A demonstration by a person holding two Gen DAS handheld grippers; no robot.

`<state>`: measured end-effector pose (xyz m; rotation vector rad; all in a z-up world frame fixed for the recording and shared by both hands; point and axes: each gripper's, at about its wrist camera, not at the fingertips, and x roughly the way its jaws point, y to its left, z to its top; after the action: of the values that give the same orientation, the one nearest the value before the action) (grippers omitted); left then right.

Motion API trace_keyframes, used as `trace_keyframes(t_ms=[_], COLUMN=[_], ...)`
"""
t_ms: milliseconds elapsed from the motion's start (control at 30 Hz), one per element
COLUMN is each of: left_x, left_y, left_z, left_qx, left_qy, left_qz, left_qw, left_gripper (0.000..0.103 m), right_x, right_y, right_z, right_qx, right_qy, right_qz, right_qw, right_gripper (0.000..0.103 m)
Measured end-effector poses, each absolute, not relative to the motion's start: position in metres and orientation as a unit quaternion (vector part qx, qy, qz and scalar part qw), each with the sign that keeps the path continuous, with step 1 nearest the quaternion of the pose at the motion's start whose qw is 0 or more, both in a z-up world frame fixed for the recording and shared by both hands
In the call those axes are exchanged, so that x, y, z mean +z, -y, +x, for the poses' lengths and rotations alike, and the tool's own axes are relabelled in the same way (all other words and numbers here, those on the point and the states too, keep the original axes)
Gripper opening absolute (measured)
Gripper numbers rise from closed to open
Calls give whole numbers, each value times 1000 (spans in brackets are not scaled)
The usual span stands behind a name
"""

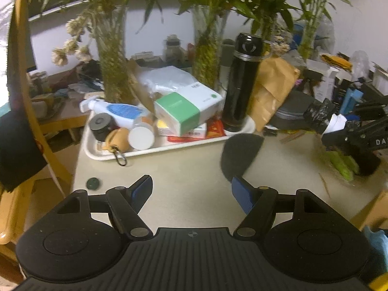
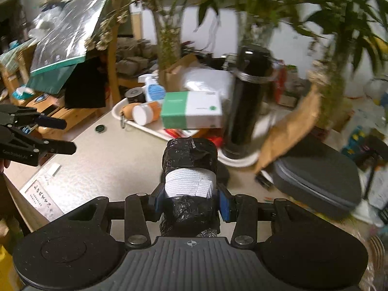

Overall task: Organize soft objects
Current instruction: 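Lift the black roll with the right tool while the left tool approaches the black foam sponge, then lower the left tool onto the black half-round foam sponge and close it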

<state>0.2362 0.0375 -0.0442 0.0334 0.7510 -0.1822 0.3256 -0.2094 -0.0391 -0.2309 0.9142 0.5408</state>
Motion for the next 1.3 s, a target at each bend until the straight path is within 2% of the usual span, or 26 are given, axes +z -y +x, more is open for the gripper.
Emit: trace_keyframes(t_ms=[200, 367, 633, 733, 1100, 1133, 1167, 1300], left_x=[-29, -36, -80, -100, -157, -160, -161, -159], left_y=[-29, -2, 32, 43, 64, 65, 65, 60], left_z=[248, 287, 352, 365, 393, 392, 392, 390], left_qx=[-128, -162, -213, -225, -215, -213, -214, -218], left_qy=[-373, -403, -448, -462, -496, -495, -492, -491], left_qz=[53, 109, 105, 109, 149, 151, 153, 146], left_qw=[917, 894, 862, 851, 828, 829, 830, 830], left_gripper=[72, 72, 72, 78, 78, 75, 49, 45], right_x=[-26, -20, -20, -21, -24, -25, -25, -25], right_y=[238, 249, 260, 262, 261, 261, 260, 258], right_z=[314, 307, 306, 307, 310, 310, 311, 310], right_qx=[208, 203, 189, 190, 199, 200, 200, 203], right_qy=[-427, -420, -422, -426, -434, -435, -436, -435], right_qz=[-74, -68, -54, -49, -40, -41, -41, -43], right_qw=[877, 882, 885, 883, 878, 877, 877, 876], right_gripper=[47, 47, 47, 47, 47, 47, 47, 47])
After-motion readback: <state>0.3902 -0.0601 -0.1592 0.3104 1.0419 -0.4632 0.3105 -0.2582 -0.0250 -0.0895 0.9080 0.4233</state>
